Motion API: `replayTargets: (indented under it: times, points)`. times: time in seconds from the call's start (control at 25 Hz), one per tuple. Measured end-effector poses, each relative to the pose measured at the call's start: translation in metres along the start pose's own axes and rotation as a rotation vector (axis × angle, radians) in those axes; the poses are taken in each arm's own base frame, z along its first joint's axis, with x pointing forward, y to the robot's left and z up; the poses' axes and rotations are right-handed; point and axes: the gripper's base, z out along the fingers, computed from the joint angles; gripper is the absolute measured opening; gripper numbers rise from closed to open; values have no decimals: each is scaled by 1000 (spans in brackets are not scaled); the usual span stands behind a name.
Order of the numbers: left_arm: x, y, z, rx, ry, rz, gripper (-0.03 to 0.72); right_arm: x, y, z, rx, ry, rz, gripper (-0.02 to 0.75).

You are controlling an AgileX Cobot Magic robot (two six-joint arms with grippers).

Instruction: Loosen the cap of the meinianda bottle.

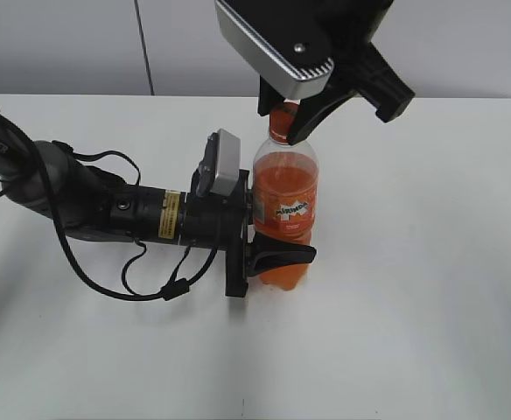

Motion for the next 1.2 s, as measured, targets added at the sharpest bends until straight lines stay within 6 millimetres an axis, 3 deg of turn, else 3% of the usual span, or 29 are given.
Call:
replayTargets:
  times: [1.2]
  points:
    - [-1, 1, 1, -18, -5, -17, 384, 2, -1, 0, 6, 21, 45, 305]
